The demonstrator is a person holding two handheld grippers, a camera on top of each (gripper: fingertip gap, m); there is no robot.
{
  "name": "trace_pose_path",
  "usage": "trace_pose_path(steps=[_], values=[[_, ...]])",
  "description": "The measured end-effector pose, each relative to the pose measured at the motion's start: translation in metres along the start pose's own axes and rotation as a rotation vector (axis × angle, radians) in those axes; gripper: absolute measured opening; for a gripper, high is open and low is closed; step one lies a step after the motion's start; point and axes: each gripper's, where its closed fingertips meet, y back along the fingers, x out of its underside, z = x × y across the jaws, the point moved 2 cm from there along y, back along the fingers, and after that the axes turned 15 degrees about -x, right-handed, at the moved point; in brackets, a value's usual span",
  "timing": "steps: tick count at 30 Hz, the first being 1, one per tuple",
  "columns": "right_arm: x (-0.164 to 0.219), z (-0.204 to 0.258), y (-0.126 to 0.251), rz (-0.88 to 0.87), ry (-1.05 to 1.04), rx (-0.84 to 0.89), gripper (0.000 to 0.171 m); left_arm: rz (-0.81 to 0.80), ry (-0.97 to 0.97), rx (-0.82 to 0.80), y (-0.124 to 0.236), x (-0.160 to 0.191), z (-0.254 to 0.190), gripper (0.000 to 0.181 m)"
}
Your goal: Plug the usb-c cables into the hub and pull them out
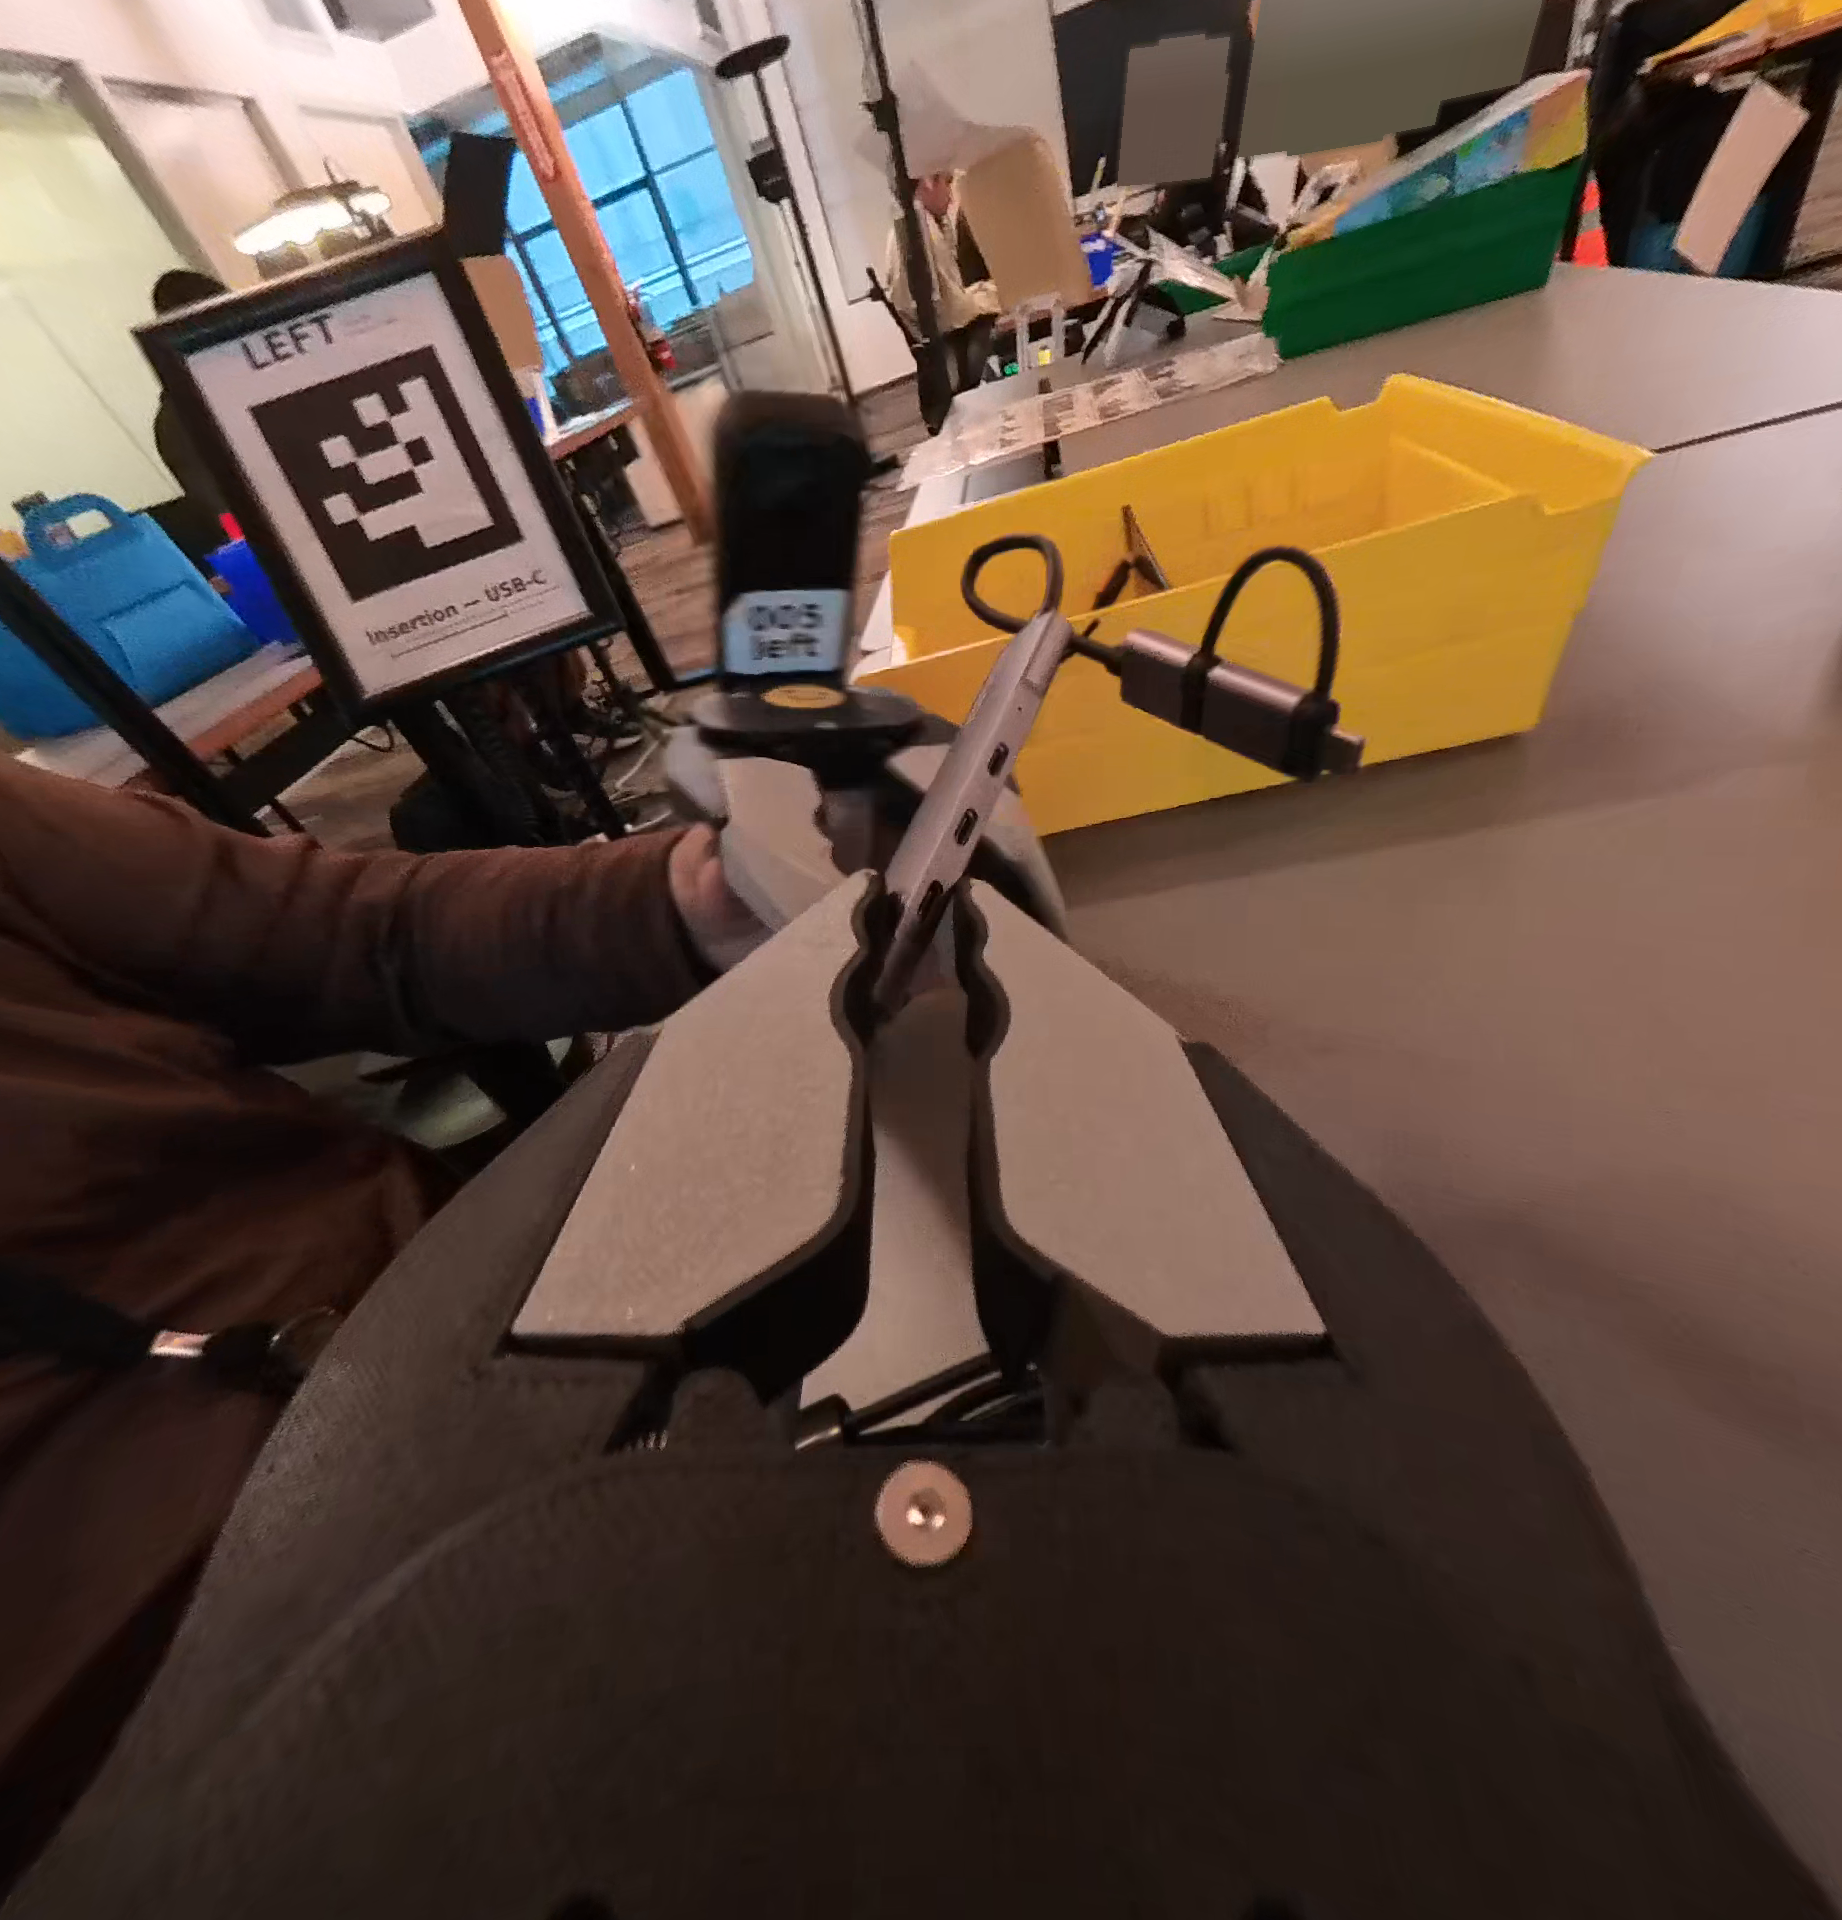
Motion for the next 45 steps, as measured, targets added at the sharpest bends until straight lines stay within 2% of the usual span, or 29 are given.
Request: trace_pose_path(steps=[2, 4, 6, 8, 12, 15, 26, 35, 38, 42, 45], values=[[0.003, 0.0, 0.001, 0.03, -0.005, 0.004, 0.01, 0.004, 0.119, 0.089, 0.002, 0.001, 0.002, 0.04], [0.012, -0.007, 0.001, 0.095, -0.002, 0.054, 0.01, -0.068, 0.21, 0.149, 0.008, -0.006, 0.006, 0.036], [0.015, -0.007, -0.001, 0.122, 0.011, 0.065, 0.01, -0.063, 0.228, 0.149, 0.01, -0.004, 0.01, 0.039], [0.017, -0.004, -0.006, 0.141, 0.023, 0.048, 0.01, -0.064, 0.21, 0.129, 0.01, -0.004, 0.012, 0.04], [0.019, 0.001, -0.011, 0.171, 0.075, 0.052, 0.01, -0.118, 0.164, 0.107, 0.014, -0.009, 0.013, 0.018], [0.021, 0.0, -0.008, 0.168, 0.054, 0.05, 0.009, -0.108, 0.144, 0.114, 0.014, -0.008, 0.011, 0.016], [0.019, 0.012, 0.012, 0.08, 0.014, 0.0, 0.019, -0.098, 0.122, 0.15, 0.016, -0.005, 0.005, 0.013], [0.029, 0.019, 0.005, 0.161, 0.033, -0.015, 0.022, -0.097, -0.019, 0.181, 0.018, 0.001, -0.014, 0.012], [0.03, 0.023, 0.015, 0.163, 0.06, 0.032, 0.024, -0.081, -0.062, 0.253, 0.021, 0.005, -0.025, 0.01], [0.036, 0.034, 0.049, 0.172, 0.044, 0.15, 0.029, -0.039, -0.042, 0.314, 0.027, 0.005, -0.026, 0.008], [0.05, 0.042, 0.08, 0.265, 0.004, 0.304, 0.026, -0.065, 0.015, 0.337, 0.04, -0.022, -0.024, 0.008]])
